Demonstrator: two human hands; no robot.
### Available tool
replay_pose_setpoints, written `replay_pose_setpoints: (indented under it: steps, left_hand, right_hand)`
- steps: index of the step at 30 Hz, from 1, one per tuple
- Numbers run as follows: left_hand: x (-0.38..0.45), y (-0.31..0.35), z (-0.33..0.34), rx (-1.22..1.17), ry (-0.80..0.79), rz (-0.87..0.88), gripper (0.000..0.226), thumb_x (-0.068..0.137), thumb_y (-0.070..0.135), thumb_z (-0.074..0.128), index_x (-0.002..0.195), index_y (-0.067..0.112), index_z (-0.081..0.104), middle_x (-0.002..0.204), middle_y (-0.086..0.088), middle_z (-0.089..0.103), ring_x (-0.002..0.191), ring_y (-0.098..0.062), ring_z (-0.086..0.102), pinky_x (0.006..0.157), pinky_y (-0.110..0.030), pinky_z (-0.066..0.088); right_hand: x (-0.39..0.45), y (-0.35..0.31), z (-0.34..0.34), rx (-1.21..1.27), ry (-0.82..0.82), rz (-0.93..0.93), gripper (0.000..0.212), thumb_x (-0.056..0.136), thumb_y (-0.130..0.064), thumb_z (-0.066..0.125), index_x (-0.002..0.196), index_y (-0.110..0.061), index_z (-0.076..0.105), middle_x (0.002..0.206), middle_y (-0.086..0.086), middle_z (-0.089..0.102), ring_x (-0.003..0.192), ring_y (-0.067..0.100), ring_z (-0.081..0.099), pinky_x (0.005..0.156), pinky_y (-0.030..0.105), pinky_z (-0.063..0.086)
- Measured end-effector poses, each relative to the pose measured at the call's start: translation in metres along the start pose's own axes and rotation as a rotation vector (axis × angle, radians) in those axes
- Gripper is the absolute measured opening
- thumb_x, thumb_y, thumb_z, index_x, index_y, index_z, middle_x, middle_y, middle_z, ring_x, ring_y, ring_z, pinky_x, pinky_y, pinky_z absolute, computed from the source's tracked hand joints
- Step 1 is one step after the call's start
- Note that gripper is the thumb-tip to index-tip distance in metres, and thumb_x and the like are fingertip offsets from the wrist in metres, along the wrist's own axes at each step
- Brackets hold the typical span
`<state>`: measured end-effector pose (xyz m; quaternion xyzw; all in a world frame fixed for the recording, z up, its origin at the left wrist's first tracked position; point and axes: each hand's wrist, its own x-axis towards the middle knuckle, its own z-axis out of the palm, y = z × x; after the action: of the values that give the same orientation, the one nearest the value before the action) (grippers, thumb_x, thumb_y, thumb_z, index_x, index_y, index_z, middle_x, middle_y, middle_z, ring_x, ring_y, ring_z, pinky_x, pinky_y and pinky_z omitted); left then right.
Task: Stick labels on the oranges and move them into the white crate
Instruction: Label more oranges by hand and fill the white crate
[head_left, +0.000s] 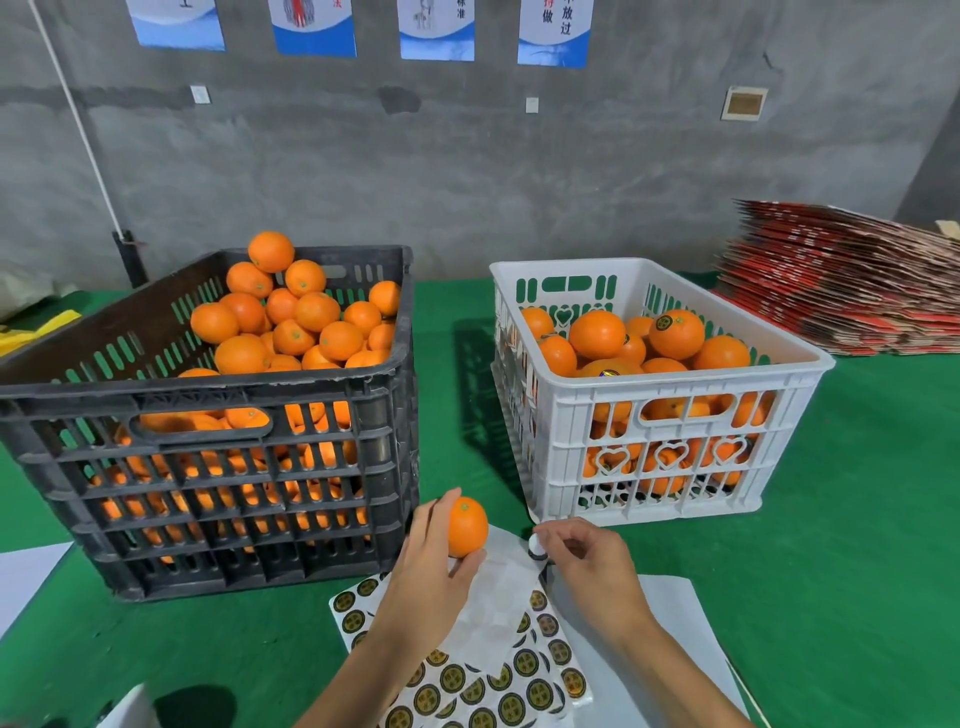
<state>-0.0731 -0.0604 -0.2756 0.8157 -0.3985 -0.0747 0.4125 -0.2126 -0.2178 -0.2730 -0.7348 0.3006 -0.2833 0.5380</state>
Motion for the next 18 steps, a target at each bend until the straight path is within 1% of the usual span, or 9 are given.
replay_pose_setpoints:
  steps: [3, 5, 7, 9, 12, 14, 15, 16, 18]
  left_hand:
    - [-0.001, 0.003, -0.003, -0.011, -0.008, 0.004, 0.071, 0.098, 0.038, 0.064, 0.153, 0.044, 0.02, 0.147, 0.019, 0.026, 0.129, -0.01, 0.047, 0.106, -0.033, 0.046]
    - [0.0, 0.012, -0.008, -0.044, 0.012, 0.039, 0.07, 0.098, 0.037, 0.065, 0.149, 0.052, 0.019, 0.147, 0.023, 0.026, 0.123, -0.002, 0.05, 0.105, -0.03, 0.046]
    - [0.002, 0.024, -0.014, -0.099, 0.039, 0.061, 0.069, 0.097, 0.036, 0.065, 0.146, 0.056, 0.021, 0.143, 0.032, 0.026, 0.118, 0.001, 0.053, 0.104, -0.03, 0.048]
    - [0.004, 0.035, -0.02, -0.16, 0.084, 0.092, 0.072, 0.096, 0.028, 0.068, 0.15, 0.05, 0.025, 0.14, 0.038, 0.025, 0.123, -0.003, 0.052, 0.104, -0.034, 0.05]
    - [0.01, 0.054, -0.033, -0.18, 0.25, 0.188, 0.069, 0.096, 0.017, 0.066, 0.151, 0.041, 0.033, 0.148, 0.025, 0.034, 0.13, 0.003, 0.045, 0.108, -0.024, 0.045]
    - [0.017, 0.074, -0.044, -0.288, 0.305, 0.194, 0.066, 0.098, 0.015, 0.063, 0.147, 0.05, 0.037, 0.146, 0.021, 0.038, 0.127, 0.001, 0.048, 0.104, -0.03, 0.049]
    - [0.022, 0.086, -0.049, -0.313, 0.311, 0.193, 0.063, 0.1, 0.017, 0.059, 0.144, 0.057, 0.038, 0.143, 0.024, 0.038, 0.124, 0.002, 0.05, 0.1, -0.031, 0.051]
    - [0.026, 0.099, -0.054, -0.309, 0.34, 0.232, 0.063, 0.101, 0.018, 0.056, 0.142, 0.061, 0.036, 0.143, 0.028, 0.037, 0.123, 0.005, 0.049, 0.098, -0.026, 0.05]
    - [0.035, 0.124, -0.064, -0.208, 0.38, 0.344, 0.069, 0.102, 0.008, 0.055, 0.147, 0.055, 0.034, 0.145, 0.032, 0.033, 0.129, 0.009, 0.042, 0.1, -0.016, 0.044]
  right_hand:
    - [-0.006, -0.016, 0.007, -0.148, 0.117, -0.175, 0.018, 0.099, -0.019, 0.066, 0.086, -0.029, 0.075, 0.091, -0.017, 0.071, 0.088, 0.004, 0.068, 0.077, 0.015, 0.053]
    - [-0.011, -0.035, 0.018, -0.353, 0.179, -0.371, 0.012, 0.1, -0.022, 0.063, 0.097, -0.026, 0.075, 0.099, -0.022, 0.067, 0.092, 0.001, 0.064, 0.08, 0.018, 0.054]
    - [-0.011, -0.056, 0.029, -0.528, 0.27, -0.545, 0.012, 0.099, -0.022, 0.065, 0.104, -0.022, 0.075, 0.106, -0.017, 0.069, 0.095, 0.001, 0.062, 0.08, 0.017, 0.051]
    - [-0.015, -0.076, 0.039, -0.547, 0.323, -0.642, 0.015, 0.1, -0.024, 0.063, 0.107, -0.021, 0.076, 0.11, -0.012, 0.07, 0.098, 0.004, 0.063, 0.081, 0.017, 0.051]
    - [-0.021, -0.106, 0.041, -0.464, 0.36, -0.683, 0.027, 0.101, -0.03, 0.057, 0.115, -0.019, 0.077, 0.12, -0.008, 0.071, 0.107, 0.006, 0.066, 0.092, 0.02, 0.055]
    - [-0.025, -0.126, 0.039, -0.493, 0.375, -0.714, 0.034, 0.102, -0.034, 0.057, 0.127, -0.018, 0.072, 0.131, -0.004, 0.069, 0.115, 0.009, 0.066, 0.099, 0.017, 0.049]
    - [-0.026, -0.136, 0.036, -0.49, 0.351, -0.688, 0.041, 0.103, -0.038, 0.055, 0.137, -0.018, 0.065, 0.137, -0.005, 0.065, 0.12, 0.009, 0.064, 0.1, 0.018, 0.047]
    - [-0.025, -0.148, 0.032, -0.471, 0.323, -0.637, 0.049, 0.103, -0.045, 0.053, 0.145, -0.02, 0.056, 0.14, -0.006, 0.063, 0.122, 0.009, 0.062, 0.1, 0.019, 0.048]
    - [-0.017, -0.171, 0.018, -0.425, 0.283, -0.543, 0.059, 0.099, -0.054, 0.055, 0.15, -0.026, 0.046, 0.133, -0.007, 0.066, 0.112, 0.01, 0.066, 0.092, 0.023, 0.053]
